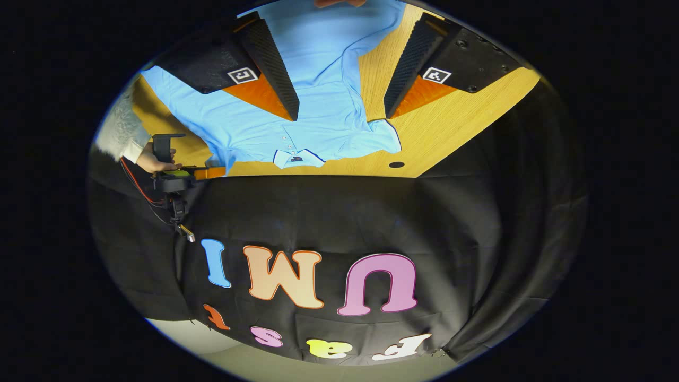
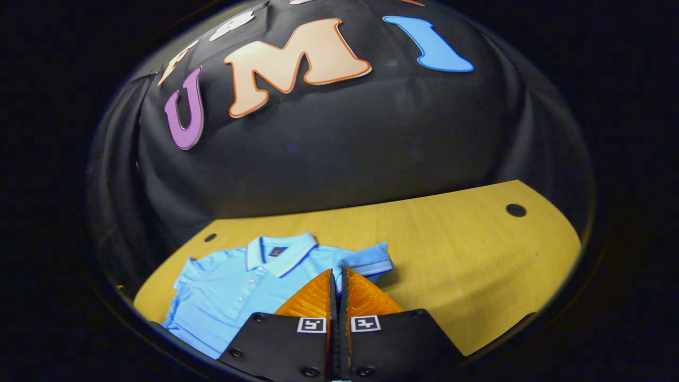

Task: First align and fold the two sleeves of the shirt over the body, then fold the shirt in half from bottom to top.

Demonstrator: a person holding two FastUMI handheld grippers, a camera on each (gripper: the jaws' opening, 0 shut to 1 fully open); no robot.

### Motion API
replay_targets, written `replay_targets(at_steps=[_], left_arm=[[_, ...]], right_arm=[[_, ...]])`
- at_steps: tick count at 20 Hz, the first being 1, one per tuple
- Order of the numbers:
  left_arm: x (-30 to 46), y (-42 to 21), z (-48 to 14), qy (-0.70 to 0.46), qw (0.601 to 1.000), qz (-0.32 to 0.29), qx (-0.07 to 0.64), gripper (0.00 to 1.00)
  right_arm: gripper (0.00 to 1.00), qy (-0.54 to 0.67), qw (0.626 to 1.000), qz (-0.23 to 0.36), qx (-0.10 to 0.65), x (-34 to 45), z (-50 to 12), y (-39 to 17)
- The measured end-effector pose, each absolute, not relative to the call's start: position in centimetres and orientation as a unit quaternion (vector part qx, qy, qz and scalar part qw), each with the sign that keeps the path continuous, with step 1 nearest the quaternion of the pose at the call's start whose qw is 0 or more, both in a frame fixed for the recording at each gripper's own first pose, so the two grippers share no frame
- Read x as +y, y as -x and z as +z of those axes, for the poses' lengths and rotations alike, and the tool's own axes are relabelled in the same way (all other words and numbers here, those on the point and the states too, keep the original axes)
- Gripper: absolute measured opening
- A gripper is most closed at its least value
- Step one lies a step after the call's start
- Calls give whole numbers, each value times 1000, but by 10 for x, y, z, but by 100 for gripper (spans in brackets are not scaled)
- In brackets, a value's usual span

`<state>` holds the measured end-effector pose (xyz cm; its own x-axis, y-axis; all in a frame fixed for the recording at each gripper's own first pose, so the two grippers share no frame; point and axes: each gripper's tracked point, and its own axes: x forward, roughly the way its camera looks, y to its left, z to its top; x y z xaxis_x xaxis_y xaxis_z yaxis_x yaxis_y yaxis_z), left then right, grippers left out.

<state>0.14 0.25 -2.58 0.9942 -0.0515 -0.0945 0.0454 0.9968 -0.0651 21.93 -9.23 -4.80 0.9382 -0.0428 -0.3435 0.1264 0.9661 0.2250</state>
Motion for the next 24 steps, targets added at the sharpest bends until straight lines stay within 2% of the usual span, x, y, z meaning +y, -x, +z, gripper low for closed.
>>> replay_targets(at_steps=[6,9,10,11,12,13,14,15,16,17,24], left_arm=[[5,-3,-28,32,998,-24,51,96],[5,-4,-27,33,998,-25,51,96],[6,-4,-29,34,998,-24,52,96],[6,-5,-29,34,998,-23,53,96],[7,-6,-30,35,998,-23,55,96],[8,-6,-30,35,998,-21,56,96],[11,-6,-32,36,998,-20,57,96],[13,-8,-33,36,998,-18,57,96],[14,-8,-34,36,997,-16,60,96],[16,-10,-35,36,997,-14,62,96],[26,-20,-52,53,995,-20,86,96]], right_arm=[[3,-90,970,25,223,-28,-88,-227],[10,-124,959,46,250,-8,-102,-225],[23,-142,954,55,260,-2,-102,-220],[26,-159,948,70,267,6,-103,-216],[35,-165,945,78,273,10,-103,-212],[56,-162,944,83,276,13,-103,-208],[70,-154,947,86,269,15,-100,-205],[90,-144,950,90,261,17,-95,-203],[87,-135,953,91,254,18,-92,-194],[97,-129,956,92,248,20,-88,-188],[97,-94,969,102,205,20,-66,-123]])
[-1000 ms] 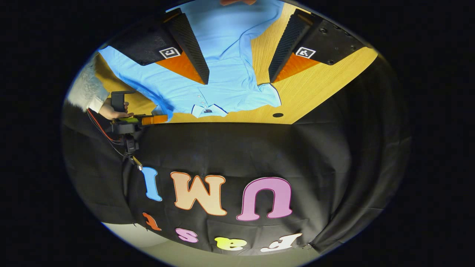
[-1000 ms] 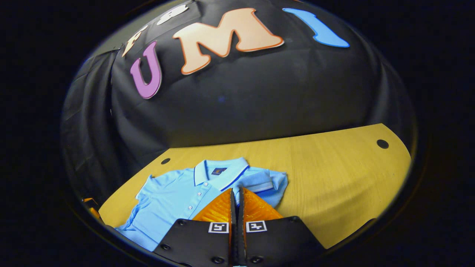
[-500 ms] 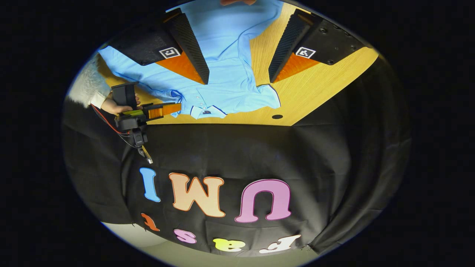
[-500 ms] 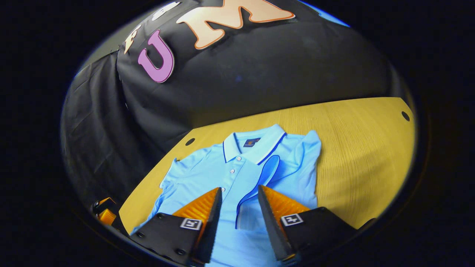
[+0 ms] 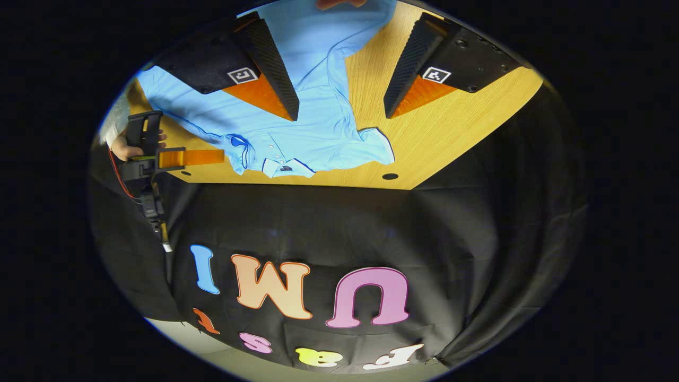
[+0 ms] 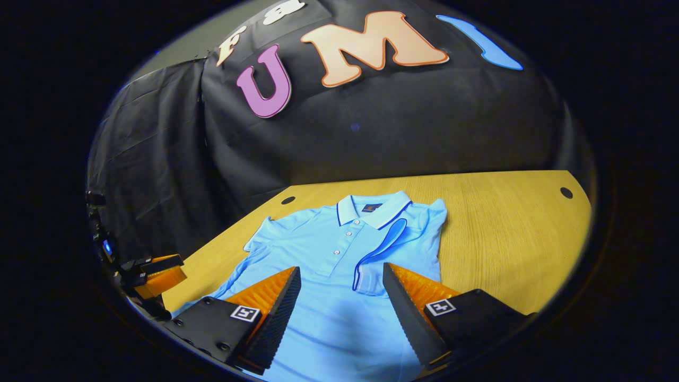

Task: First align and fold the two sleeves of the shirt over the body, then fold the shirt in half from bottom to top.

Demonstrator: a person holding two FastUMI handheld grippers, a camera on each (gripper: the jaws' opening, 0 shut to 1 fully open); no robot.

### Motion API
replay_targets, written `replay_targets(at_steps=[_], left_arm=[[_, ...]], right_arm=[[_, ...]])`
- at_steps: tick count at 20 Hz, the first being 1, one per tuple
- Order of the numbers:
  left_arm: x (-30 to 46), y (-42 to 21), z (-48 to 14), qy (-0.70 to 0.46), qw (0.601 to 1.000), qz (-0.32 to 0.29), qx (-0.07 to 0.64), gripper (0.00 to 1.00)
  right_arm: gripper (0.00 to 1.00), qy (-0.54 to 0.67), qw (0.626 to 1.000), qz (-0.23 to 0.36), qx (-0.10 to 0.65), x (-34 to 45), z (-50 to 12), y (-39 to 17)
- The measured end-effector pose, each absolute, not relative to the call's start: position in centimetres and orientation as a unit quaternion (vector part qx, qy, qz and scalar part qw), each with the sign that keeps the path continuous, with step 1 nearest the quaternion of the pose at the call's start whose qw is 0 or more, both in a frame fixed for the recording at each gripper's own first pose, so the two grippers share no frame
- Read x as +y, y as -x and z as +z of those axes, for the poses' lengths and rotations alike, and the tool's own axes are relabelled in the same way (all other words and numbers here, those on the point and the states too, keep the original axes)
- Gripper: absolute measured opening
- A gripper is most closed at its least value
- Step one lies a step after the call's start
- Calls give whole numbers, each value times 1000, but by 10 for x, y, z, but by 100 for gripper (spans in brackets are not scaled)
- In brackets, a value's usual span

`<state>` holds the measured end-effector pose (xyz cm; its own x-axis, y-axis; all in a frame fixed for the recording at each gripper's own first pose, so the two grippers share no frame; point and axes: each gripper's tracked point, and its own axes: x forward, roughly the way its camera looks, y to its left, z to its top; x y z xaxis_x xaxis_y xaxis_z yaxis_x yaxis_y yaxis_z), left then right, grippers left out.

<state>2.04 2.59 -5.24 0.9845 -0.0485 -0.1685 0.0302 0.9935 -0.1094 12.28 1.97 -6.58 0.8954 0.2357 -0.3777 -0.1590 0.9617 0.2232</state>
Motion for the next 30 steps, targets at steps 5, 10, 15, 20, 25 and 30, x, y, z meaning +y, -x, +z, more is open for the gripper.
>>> replay_targets(at_steps=[5,10,15,20,25,30], left_arm=[[58,-45,-56,76,991,-3,106,95],[81,-86,-52,73,988,3,136,96],[98,-141,-63,69,980,4,184,95],[112,-197,-85,91,968,14,234,95],[128,-223,-109,93,957,37,273,95],[128,-230,-120,88,953,43,287,88]], right_arm=[[97,-104,971,110,186,14,-56,-69],[97,-90,980,87,156,-1,-47,-38],[97,-79,982,79,150,-5,-44,-25],[97,-81,983,82,142,-9,-37,-19],[97,-82,983,72,146,-19,-39,-19],[97,-85,982,70,151,-23,-42,-17]])
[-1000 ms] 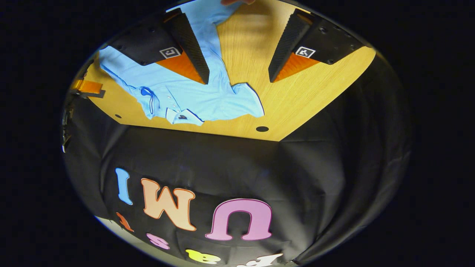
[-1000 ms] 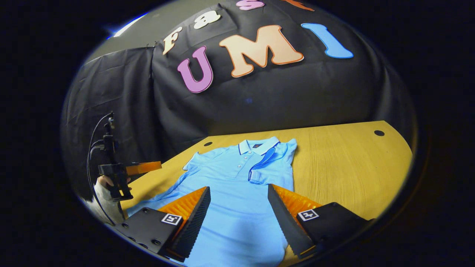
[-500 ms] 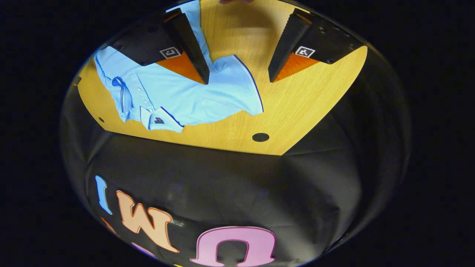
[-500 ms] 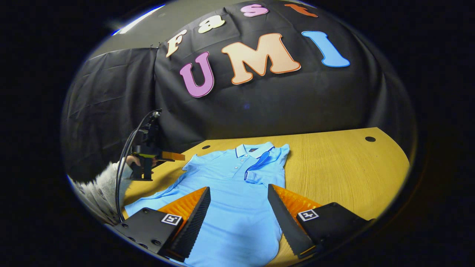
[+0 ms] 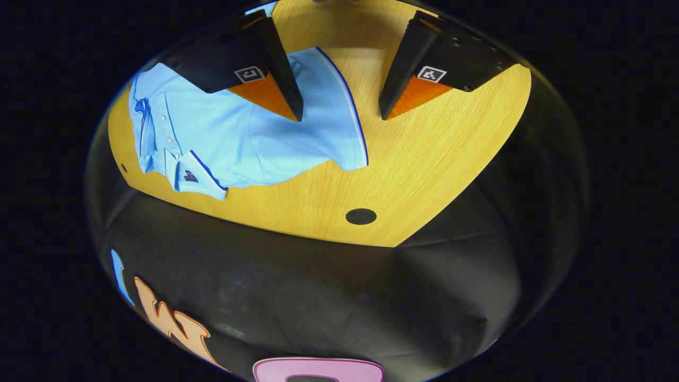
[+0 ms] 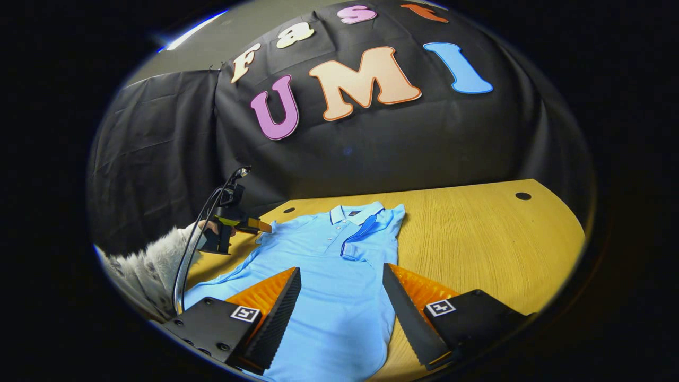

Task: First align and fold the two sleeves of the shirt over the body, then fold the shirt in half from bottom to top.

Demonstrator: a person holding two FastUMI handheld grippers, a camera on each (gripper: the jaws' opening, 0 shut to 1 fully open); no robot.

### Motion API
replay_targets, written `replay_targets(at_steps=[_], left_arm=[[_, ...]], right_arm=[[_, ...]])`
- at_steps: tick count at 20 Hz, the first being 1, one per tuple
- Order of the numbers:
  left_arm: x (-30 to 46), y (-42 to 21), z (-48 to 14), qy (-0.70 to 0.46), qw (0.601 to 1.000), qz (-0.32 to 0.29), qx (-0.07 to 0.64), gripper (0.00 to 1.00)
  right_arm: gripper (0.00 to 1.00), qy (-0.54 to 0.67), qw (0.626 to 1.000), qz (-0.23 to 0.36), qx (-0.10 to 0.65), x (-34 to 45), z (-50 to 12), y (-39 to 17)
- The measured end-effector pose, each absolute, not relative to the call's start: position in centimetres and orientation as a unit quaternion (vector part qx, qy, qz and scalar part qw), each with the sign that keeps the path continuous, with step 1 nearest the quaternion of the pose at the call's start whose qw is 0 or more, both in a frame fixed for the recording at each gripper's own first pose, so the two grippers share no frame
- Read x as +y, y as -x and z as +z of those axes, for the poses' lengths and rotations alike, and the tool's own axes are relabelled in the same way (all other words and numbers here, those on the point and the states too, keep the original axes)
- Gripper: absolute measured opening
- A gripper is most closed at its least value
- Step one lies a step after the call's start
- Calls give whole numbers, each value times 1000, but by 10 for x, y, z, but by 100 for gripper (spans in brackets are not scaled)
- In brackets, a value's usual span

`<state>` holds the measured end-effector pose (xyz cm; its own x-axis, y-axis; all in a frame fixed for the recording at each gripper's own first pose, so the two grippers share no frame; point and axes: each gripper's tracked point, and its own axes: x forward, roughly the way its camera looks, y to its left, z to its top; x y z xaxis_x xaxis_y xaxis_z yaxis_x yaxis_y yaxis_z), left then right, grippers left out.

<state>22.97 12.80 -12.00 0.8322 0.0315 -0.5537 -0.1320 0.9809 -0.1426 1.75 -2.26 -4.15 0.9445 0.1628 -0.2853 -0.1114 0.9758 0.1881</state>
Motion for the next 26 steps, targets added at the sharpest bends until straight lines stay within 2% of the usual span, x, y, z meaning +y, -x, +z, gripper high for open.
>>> replay_targets(at_steps=[2,5,8,10,12,13,14,15,17,26], left_arm=[[129,-227,-124,81,950,51,296,89],[129,-226,-125,72,949,53,303,83],[128,-225,-127,75,949,53,301,82],[124,-227,-127,69,951,42,298,76],[119,-228,-125,67,953,27,294,58],[118,-228,-123,65,954,20,292,42],[112,-229,-123,69,954,9,291,36],[110,-231,-122,72,955,4,289,18],[110,-234,-120,83,958,10,273,1],[110,-237,-97,62,967,23,245,0]], right_arm=[[97,-87,982,71,151,-21,-41,-17],[97,-88,981,73,154,-22,-43,-17],[98,-89,981,72,158,-20,-46,-17],[97,-90,980,74,160,-18,-48,-18],[97,-90,980,75,162,-19,-49,-18],[97,-90,980,75,162,-19,-48,-18],[97,-89,980,76,160,-18,-48,-18],[97,-88,980,76,160,-18,-48,-18],[97,-88,980,77,160,-17,-49,-19],[97,-87,980,77,162,-18,-49,-18]])
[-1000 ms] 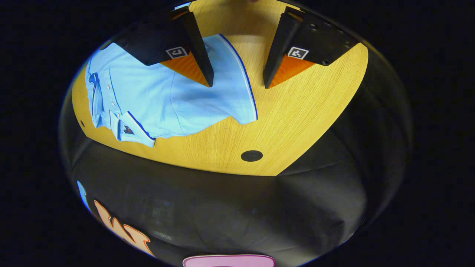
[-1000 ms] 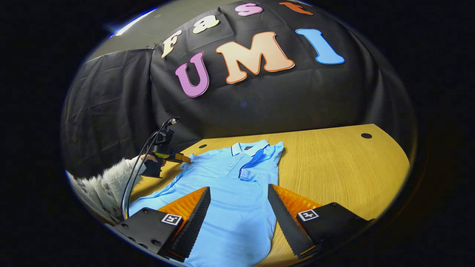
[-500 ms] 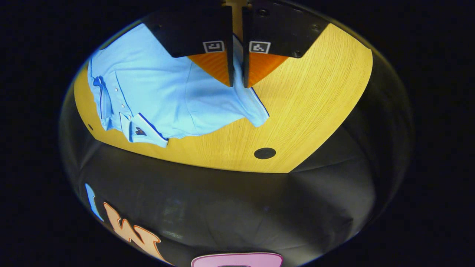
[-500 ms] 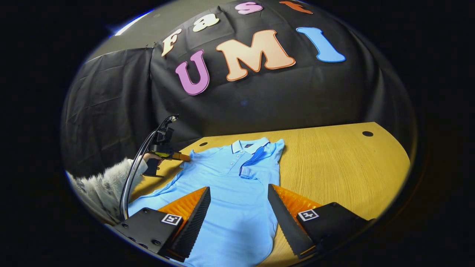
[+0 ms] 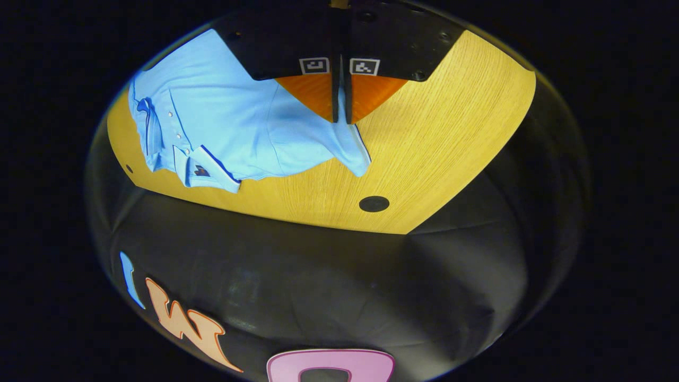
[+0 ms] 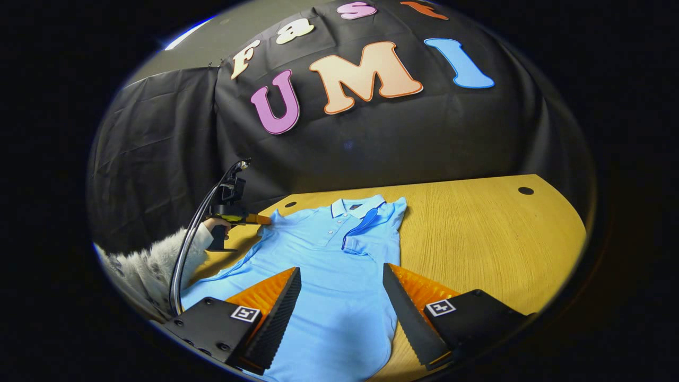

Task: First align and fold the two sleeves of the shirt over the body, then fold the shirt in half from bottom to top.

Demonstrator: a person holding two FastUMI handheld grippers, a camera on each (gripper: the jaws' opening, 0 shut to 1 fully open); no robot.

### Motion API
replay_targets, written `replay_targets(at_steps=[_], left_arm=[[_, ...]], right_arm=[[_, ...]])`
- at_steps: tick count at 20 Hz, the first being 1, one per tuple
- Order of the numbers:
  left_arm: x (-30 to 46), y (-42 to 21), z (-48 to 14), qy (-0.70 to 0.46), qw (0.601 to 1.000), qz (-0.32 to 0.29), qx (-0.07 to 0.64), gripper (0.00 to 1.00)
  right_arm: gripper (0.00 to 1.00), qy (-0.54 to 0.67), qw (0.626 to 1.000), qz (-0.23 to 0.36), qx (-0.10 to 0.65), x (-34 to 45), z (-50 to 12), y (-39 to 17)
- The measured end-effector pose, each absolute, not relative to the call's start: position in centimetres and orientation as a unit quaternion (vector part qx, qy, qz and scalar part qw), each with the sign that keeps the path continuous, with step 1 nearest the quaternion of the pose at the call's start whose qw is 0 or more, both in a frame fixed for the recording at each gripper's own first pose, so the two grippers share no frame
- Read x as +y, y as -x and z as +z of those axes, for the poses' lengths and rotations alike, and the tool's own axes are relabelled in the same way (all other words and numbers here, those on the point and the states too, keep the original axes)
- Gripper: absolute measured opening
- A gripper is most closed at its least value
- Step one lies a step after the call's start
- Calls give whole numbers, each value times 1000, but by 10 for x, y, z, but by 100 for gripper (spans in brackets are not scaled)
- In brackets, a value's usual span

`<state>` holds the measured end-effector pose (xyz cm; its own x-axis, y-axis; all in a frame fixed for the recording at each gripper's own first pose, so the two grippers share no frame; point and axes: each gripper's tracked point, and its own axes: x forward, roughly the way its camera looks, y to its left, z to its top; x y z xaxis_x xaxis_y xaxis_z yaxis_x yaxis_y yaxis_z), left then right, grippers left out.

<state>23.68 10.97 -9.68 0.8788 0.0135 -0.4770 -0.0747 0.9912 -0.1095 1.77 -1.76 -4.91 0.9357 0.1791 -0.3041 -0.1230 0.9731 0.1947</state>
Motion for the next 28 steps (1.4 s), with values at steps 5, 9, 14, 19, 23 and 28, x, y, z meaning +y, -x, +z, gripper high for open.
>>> replay_targets(at_steps=[5,9,14,19,23,28], left_arm=[[70,-243,-61,-5,976,5,218,0],[19,-245,-53,-55,975,-30,211,0],[-34,-251,-75,-76,968,-64,230,0],[-36,-258,-87,-99,967,-43,232,0],[-21,-245,-86,-103,964,-32,242,31],[0,-204,-79,-71,968,-27,239,89]], right_arm=[[97,-85,981,77,155,-19,-44,-16],[97,-89,981,83,152,-15,-42,-13],[97,-93,979,90,155,-12,-43,-12],[97,-94,979,90,157,-10,-43,-13],[97,-92,978,97,160,-5,-46,-14],[97,-89,977,102,164,2,-48,-12]])
